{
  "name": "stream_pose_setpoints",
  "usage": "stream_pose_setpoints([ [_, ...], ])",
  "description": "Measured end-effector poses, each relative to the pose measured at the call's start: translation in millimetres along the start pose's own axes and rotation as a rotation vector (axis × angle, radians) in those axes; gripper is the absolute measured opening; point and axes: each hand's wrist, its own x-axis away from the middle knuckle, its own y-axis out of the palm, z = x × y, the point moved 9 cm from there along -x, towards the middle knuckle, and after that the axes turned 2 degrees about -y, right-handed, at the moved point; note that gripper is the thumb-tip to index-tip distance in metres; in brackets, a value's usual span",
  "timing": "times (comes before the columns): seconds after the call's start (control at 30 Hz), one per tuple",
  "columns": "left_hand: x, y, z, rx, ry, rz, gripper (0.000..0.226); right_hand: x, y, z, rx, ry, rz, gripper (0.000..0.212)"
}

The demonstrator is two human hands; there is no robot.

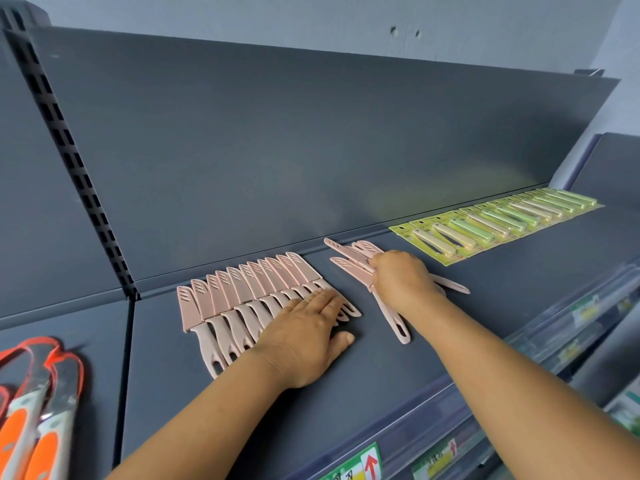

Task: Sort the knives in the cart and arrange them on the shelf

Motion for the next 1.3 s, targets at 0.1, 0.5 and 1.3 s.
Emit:
stream_pose_setpoints([
  [0.1,0,-1,0,0.001,-0.003,0.006,0.064,0,-11,-3,0.064,-0.023,0.051,0.028],
  [0.5,1,0,0,-0.001,-0.009,0.008,0.066,10,4,-32,-0.613,0.052,-0.025,0.037],
  [1.3,-16,-7,12,-0.026,0.021,-0.041,0.064,30,5,12,-0.184,0.030,-0.027,0.027],
])
